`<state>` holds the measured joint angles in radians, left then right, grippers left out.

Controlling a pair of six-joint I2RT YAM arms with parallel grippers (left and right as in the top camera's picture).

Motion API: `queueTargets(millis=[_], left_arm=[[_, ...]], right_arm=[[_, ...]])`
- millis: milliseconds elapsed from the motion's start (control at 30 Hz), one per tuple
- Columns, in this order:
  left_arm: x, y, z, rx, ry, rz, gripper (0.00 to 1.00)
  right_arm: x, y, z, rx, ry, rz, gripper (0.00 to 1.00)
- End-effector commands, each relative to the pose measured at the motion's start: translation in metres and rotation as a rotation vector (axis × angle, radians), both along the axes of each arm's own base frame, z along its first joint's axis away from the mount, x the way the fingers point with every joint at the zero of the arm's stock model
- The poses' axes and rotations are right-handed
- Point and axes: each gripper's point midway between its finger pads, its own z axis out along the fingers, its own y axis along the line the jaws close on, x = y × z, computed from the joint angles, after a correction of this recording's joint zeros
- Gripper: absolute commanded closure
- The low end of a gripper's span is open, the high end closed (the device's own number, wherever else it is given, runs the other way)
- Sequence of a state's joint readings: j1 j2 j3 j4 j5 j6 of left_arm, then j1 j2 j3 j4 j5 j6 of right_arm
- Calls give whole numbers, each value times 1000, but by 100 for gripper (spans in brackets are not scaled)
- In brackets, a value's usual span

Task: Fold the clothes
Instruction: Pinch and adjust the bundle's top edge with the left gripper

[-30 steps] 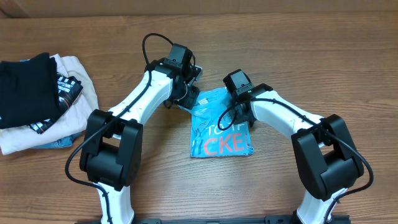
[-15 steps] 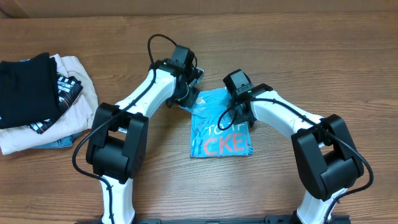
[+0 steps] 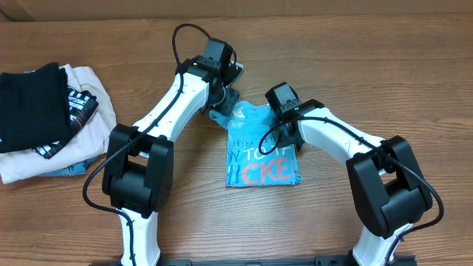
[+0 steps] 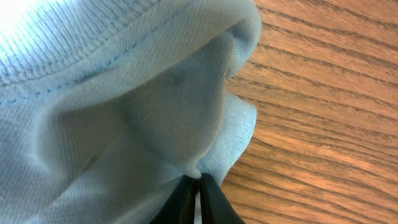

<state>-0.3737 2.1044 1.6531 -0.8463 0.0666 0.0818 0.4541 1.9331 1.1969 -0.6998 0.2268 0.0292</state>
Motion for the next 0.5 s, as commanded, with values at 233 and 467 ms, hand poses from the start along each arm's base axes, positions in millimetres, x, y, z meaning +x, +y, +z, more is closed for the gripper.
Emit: queueTargets(millis=[233,467], left_arm=[[-83,-26,1,-180,387,-10,46],[-89,-43,10,-292,427,-30,44]], right_arm=[[-18,-25,-31,-88,90,-26,92],[-18,-24,-31,-80,95,-24,92]])
